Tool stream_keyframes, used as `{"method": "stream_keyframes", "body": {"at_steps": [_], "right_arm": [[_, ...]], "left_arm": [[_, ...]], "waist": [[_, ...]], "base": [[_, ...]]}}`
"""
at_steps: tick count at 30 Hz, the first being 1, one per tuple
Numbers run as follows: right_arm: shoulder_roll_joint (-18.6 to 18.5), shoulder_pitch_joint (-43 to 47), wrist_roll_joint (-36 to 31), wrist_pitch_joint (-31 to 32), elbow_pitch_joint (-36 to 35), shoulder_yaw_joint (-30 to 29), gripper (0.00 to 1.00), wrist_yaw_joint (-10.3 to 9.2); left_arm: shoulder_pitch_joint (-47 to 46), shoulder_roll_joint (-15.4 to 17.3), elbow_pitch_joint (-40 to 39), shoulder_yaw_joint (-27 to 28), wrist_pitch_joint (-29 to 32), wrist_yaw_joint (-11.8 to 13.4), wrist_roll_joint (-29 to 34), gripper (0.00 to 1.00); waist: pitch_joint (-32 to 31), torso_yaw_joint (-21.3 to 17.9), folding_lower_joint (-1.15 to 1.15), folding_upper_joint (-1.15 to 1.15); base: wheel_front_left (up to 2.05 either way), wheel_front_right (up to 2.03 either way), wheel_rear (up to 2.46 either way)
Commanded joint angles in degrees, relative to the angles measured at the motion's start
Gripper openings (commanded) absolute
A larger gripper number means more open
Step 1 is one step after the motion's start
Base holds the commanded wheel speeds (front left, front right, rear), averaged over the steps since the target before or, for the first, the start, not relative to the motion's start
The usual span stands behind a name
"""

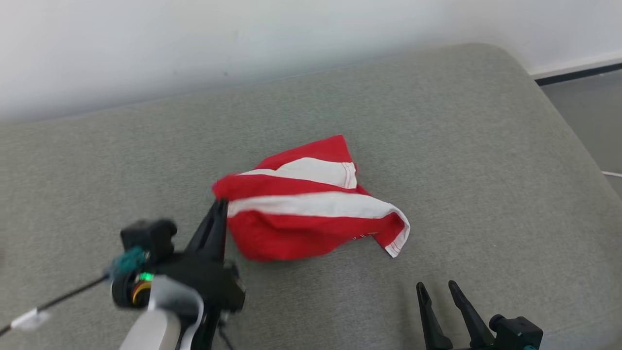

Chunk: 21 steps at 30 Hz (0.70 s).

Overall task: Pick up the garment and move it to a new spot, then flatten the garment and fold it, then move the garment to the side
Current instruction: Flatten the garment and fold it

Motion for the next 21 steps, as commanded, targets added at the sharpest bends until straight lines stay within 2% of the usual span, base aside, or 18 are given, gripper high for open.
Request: {"method": "stream_keyframes", "body": {"at_steps": [1,10,21], "right_arm": [[0.02,0.52,-0.66,-0.08,-0.01,-0.05,1.0,-0.13],[-0.42,1.06,-1.02,-0.08,0.12,-0.03,1.0,-0.13],[-0.98,0.32,-0.35,-0.08,0.64,0.86,1.0,-0.13]], "left_arm": [[3.15,0.89,-1.36,0.42,0.51,0.47,-0.74,0.0],[15.3,4.67,-5.67,4.06,-0.68,3.67,-2.1,0.0],[17.65,8.29,-2.87,2.18,-1.61,5.73,3.26,0.0]], "waist": [[-0.5,1.82,0.0,-0.01],[-1.21,4.35,0.0,-0.01],[-1.56,4.13,0.0,-0.01]], "base": [[0.0,0.0,0.0],[0.0,0.0,0.0],[0.0,0.0,0.0]]}}
